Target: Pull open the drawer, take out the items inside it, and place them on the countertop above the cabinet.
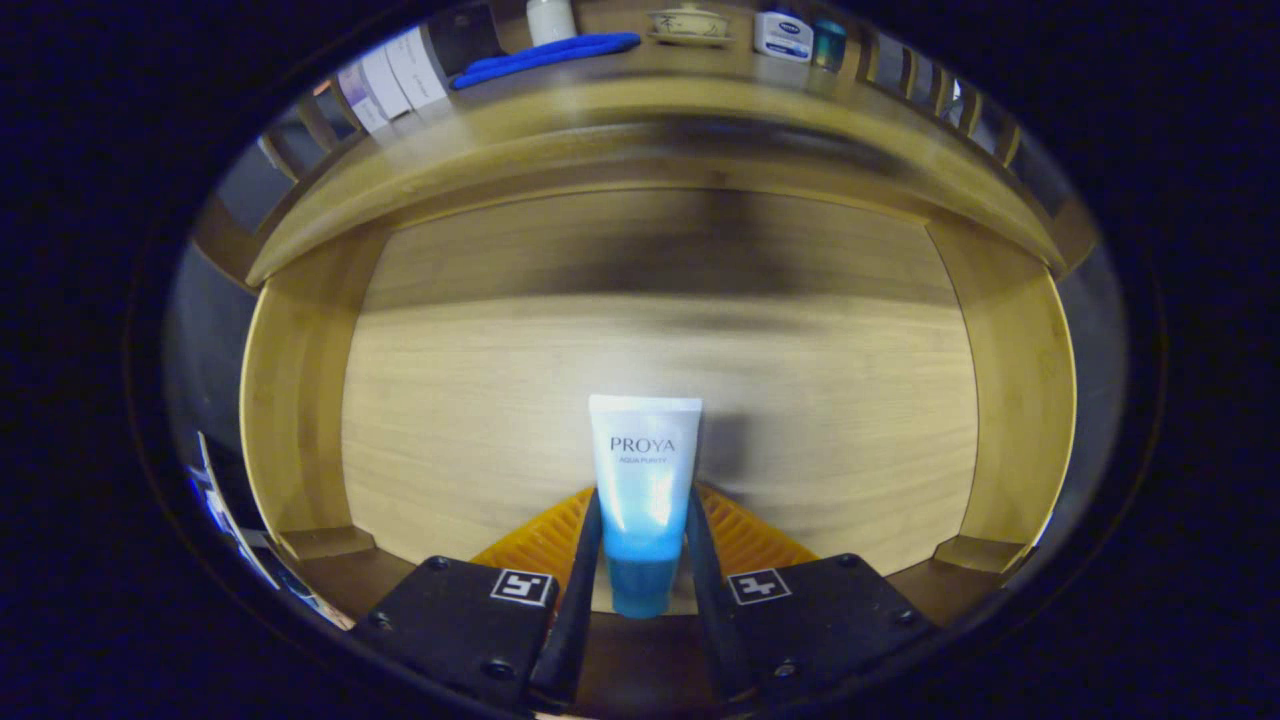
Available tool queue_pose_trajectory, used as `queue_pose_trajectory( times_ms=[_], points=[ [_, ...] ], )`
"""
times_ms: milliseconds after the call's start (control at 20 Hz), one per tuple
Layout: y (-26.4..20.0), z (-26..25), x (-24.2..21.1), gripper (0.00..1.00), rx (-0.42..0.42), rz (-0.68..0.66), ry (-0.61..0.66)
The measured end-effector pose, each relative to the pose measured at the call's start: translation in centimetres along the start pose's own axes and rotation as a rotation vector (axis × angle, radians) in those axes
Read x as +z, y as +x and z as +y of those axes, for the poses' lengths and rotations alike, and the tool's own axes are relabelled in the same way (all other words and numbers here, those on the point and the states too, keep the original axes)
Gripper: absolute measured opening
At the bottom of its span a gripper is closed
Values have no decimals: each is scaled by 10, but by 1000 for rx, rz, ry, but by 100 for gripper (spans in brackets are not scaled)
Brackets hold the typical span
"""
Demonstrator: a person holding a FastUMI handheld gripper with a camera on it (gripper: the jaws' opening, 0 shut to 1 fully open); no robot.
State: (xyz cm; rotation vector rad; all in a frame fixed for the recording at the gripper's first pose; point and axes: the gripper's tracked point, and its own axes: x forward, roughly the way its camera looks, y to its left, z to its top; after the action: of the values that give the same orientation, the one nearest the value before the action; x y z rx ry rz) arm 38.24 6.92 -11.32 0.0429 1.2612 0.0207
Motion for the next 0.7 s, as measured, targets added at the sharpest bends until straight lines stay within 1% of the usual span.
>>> queue_pose_trajectory(
  times_ms=[250, 450, 700],
  points=[
    [-43, 9, 6, 50, 55, -73, -21],
    [-77, 15, 22, 50, 87, -114, -33],
    [-111, 9, 64, 50, 87, -178, -20]
  ],
)
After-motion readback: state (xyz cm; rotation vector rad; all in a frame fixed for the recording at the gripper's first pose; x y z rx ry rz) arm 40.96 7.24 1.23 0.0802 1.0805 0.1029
